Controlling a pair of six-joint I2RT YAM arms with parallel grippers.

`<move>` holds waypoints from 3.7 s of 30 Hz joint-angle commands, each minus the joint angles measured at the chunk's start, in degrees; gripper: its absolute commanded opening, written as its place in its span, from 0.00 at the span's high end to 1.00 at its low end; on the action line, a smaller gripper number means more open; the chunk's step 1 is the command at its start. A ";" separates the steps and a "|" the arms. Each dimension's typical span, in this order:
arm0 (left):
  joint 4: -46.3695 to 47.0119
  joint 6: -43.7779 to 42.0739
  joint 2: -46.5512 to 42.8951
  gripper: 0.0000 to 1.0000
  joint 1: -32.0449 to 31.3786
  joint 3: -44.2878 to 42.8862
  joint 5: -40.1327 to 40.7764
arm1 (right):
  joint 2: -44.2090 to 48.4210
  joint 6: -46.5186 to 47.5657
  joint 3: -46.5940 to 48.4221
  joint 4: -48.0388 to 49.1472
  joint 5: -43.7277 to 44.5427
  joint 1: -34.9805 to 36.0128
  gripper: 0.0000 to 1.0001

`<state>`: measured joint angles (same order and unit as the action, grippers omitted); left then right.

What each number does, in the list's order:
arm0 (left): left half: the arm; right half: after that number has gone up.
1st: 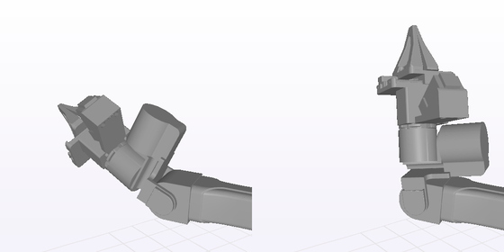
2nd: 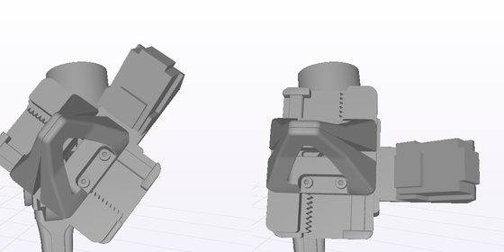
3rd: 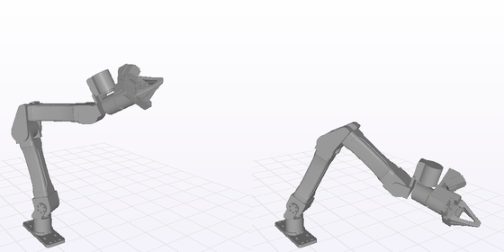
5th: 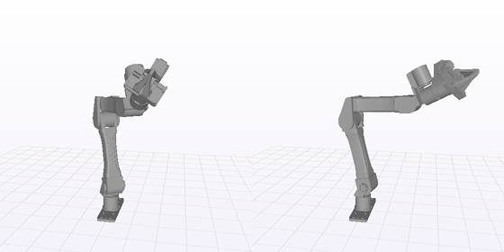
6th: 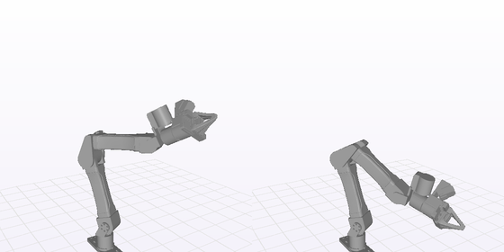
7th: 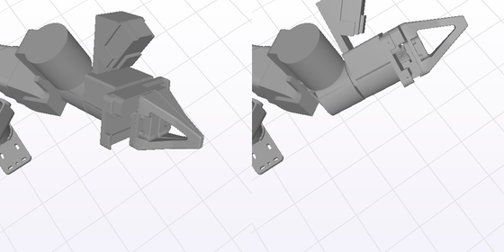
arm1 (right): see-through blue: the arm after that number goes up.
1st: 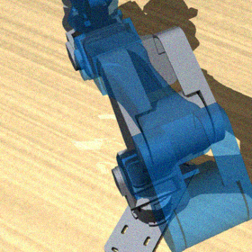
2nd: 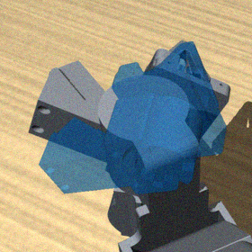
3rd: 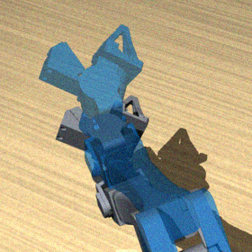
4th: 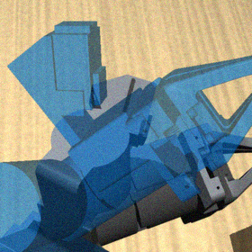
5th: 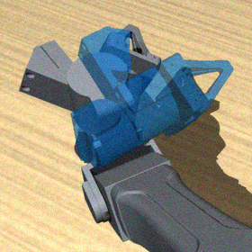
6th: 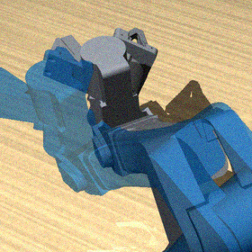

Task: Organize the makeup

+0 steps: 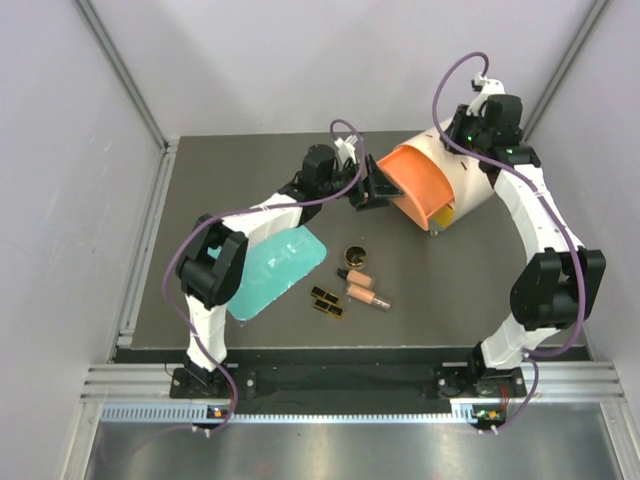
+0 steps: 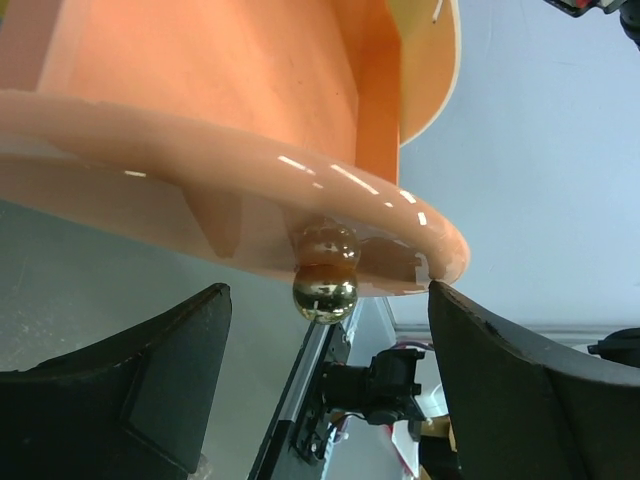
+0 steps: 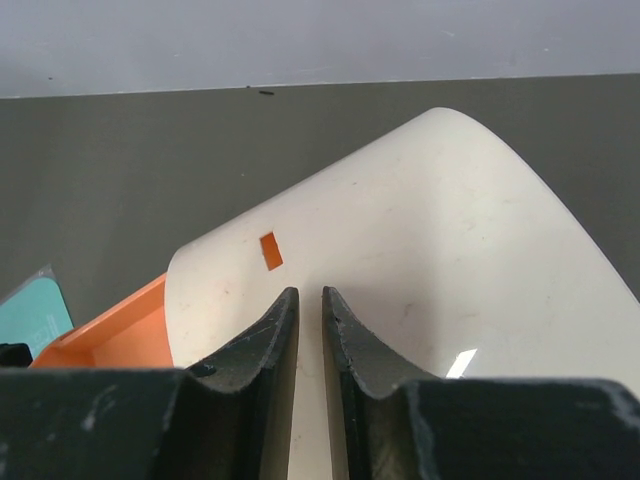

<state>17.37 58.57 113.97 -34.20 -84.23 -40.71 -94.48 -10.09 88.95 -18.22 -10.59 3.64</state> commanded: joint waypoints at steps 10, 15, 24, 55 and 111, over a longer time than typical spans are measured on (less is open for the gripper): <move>0.65 -1.61 0.54 0.16 0.62 -5.15 -1.13 | -0.45 0.77 -4.13 -11.49 0.57 0.58 0.82; 0.30 -1.88 1.07 0.16 0.71 -6.04 -1.04 | -0.01 0.95 -5.01 -11.49 0.48 0.58 0.82; -0.14 -4.68 -2.69 0.12 0.97 -2.44 -2.10 | 0.96 0.86 -6.77 -11.58 0.48 0.58 0.82; -47.32 -38.43 -23.62 0.04 -0.52 11.71 23.83 | 0.08 1.56 -9.05 -10.70 -1.54 0.58 0.81; -63.77 -64.10 -0.85 0.18 -23.64 1.08 26.38 | -0.45 2.88 -7.91 -12.46 -1.19 0.49 0.79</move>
<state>-45.47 -3.73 115.87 -57.17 -85.38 -16.43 -91.13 -8.54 83.70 -14.79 -12.49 3.64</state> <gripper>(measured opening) 0.829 0.206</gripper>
